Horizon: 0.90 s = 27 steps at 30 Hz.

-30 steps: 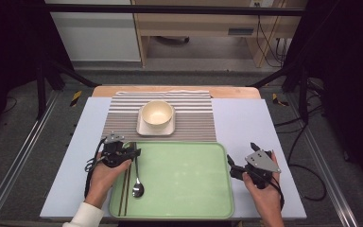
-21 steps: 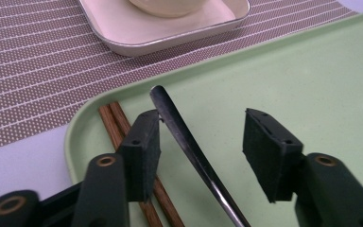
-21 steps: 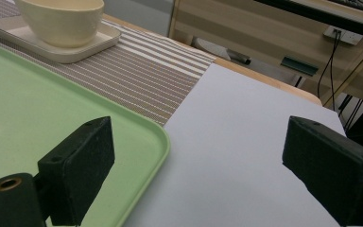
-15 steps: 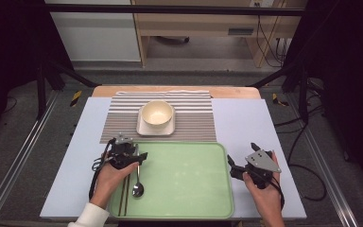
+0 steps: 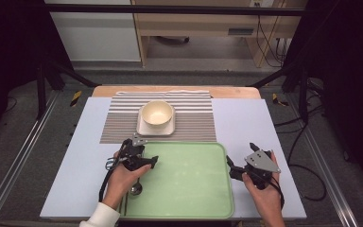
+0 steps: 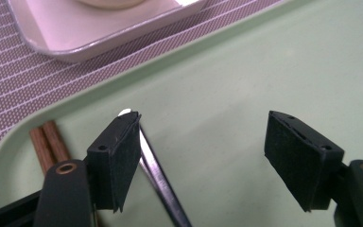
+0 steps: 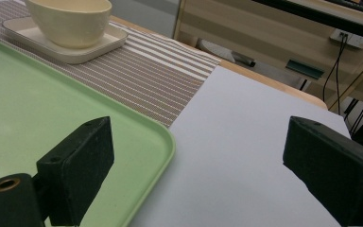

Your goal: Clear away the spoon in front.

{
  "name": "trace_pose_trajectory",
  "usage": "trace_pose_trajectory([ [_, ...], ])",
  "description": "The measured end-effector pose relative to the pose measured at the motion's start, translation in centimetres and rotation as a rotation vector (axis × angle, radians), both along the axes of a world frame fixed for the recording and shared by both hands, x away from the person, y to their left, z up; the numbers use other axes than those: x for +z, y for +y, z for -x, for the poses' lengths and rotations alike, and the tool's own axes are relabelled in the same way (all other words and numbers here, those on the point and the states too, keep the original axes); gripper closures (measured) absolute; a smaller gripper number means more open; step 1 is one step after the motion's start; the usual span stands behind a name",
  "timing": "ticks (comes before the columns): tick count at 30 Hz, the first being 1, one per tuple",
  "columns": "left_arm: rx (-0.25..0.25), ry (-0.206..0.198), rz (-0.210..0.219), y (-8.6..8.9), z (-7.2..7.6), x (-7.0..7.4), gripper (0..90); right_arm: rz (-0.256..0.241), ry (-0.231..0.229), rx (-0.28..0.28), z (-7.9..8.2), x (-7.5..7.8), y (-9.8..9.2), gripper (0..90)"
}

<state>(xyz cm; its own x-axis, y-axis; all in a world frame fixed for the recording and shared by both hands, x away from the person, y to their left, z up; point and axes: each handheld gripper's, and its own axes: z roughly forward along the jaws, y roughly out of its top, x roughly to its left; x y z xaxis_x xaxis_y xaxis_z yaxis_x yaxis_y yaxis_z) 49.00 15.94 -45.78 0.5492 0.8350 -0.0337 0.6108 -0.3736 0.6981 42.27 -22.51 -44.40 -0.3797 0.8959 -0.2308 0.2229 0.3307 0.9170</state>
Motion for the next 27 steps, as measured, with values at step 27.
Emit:
trace_pose_trajectory([
  [27, 0.044, -0.194, 0.101, 1.5, -2.8, 4.5, 19.8, -0.021, 0.088, -0.027, -0.4, -0.5, 0.1, 6.6],
])
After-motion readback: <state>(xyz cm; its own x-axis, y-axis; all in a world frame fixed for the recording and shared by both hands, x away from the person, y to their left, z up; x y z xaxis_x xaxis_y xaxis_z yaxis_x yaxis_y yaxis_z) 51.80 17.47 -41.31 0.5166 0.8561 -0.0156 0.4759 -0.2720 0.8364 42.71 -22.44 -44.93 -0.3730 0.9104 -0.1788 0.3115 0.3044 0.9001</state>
